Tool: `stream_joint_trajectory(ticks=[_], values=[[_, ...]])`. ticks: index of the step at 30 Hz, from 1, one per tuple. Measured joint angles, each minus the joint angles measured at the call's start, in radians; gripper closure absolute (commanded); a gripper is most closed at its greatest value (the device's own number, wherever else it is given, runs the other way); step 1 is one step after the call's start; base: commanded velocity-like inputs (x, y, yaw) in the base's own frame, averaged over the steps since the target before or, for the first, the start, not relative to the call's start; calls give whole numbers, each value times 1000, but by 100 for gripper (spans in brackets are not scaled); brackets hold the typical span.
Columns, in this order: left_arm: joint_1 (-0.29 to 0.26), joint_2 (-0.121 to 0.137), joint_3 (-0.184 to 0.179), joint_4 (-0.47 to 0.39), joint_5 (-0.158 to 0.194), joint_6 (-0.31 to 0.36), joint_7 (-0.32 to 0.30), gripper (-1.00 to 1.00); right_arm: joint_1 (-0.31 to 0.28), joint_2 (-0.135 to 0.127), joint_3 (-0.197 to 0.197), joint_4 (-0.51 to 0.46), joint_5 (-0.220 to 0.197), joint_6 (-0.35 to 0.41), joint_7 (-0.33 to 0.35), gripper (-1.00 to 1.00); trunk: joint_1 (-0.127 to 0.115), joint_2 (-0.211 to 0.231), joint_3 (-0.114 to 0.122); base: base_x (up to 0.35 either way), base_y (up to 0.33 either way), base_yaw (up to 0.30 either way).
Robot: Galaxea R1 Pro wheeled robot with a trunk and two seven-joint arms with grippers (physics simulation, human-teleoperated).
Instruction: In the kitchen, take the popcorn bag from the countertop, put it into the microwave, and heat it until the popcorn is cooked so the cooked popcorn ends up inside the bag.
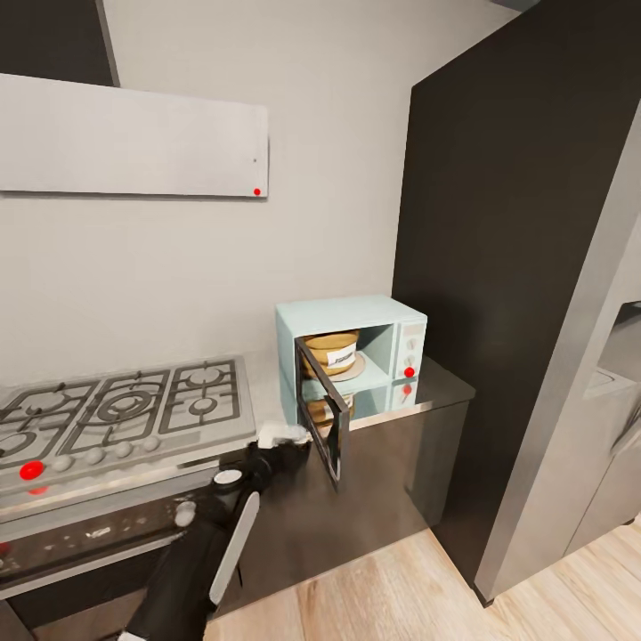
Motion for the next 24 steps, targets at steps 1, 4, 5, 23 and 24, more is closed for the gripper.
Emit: stream_joint_trajectory(ticks=[1, 4, 5, 23, 24], values=[[-26, -4, 0, 33, 4, -1, 2, -100, 0, 0, 0, 0, 0, 1, 0, -100, 0, 0, 0, 0, 0, 0], [-129, -10, 1, 165, 10, -48, 5, -100, 0, -2, 0, 0, 1, 0, 0, -100, 0, 0, 0, 0, 0, 0], [-136, -10, 1, 171, 10, -60, 3, -100, 0, -2, 0, 0, 1, 1, 0, -100, 0, 0, 0, 0, 0, 0], [-198, -10, 0, 325, 11, -161, -150, -100, 0, -4, 0, 0, -3, 5, -9, -100, 0, 0, 2, 0, 0, -20], [-198, -10, 0, 323, 10, -160, -148, -100, 0, -3, 0, 0, -3, 6, -13, -100, 0, 0, 3, 0, 0, -159]])
